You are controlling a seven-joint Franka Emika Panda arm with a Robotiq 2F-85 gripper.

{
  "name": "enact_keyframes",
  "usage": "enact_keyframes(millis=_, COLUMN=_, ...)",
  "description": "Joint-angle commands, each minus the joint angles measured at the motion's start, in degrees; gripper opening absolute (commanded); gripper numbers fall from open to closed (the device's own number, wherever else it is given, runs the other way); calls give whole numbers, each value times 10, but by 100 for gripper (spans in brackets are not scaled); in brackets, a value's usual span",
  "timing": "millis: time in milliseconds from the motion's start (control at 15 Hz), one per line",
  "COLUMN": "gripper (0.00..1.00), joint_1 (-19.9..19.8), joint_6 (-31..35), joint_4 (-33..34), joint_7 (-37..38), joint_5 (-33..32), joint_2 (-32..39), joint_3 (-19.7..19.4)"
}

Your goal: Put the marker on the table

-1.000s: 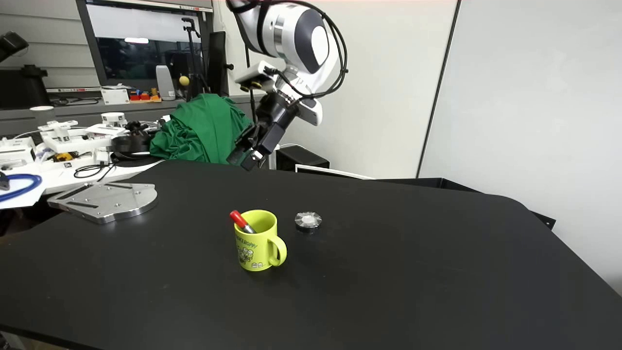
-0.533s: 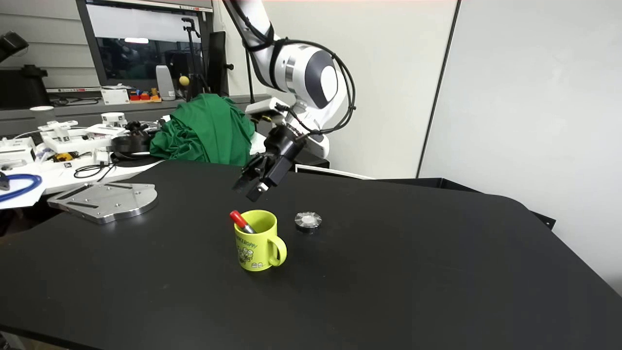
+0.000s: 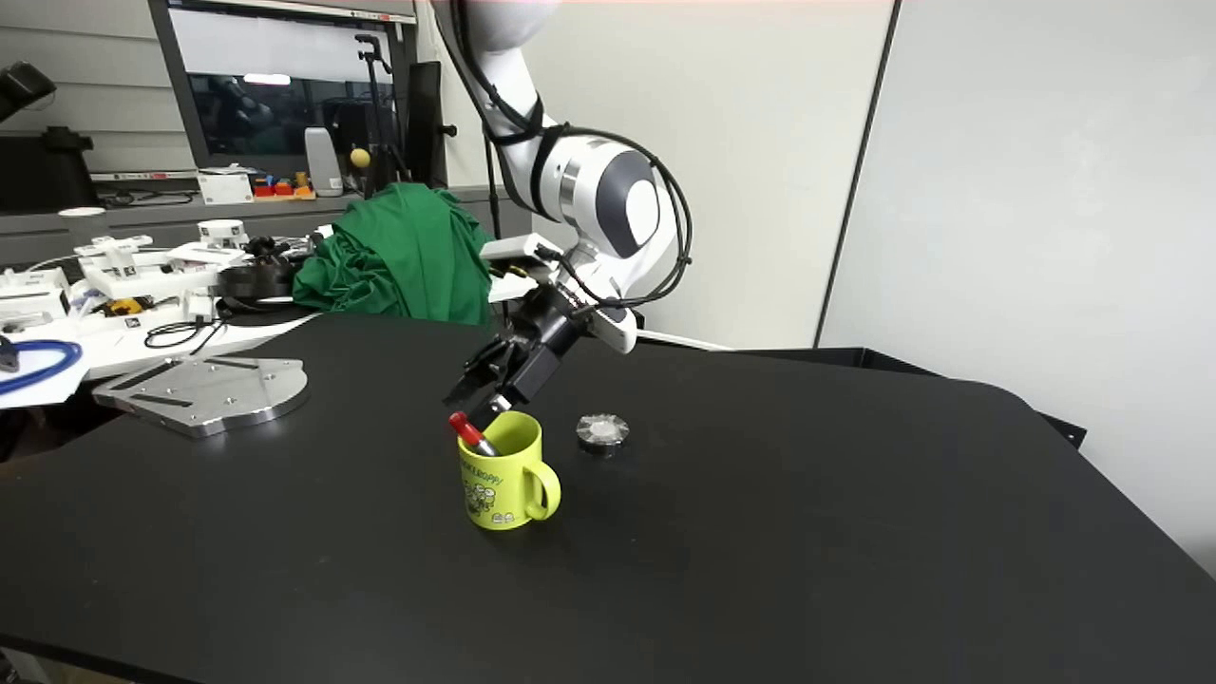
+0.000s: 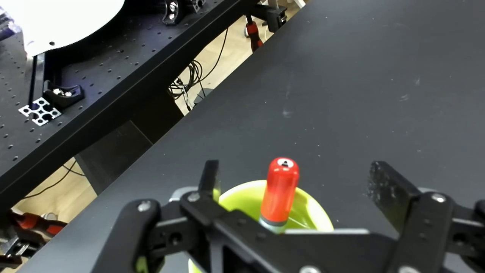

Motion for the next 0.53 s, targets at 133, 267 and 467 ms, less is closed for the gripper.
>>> enact_keyframes(millis=133, gripper=67, joint_1=-3, joint_6=-19, joint_4=21, joint_7=6, joint_5=22, joint_2=16, joint_3=-1)
enact_keyframes(millis=267, gripper=51, joint_1=-3, joint_6=-19, joint_4=21, joint_7=7, joint_5=26, joint_2=16, joint_3=-1)
enact_keyframes(millis=467, gripper=31, joint_1=-2, joint_6=-19, joint_4=19, joint_7=8, joint_5=31, joint_2=14, joint_3=-1)
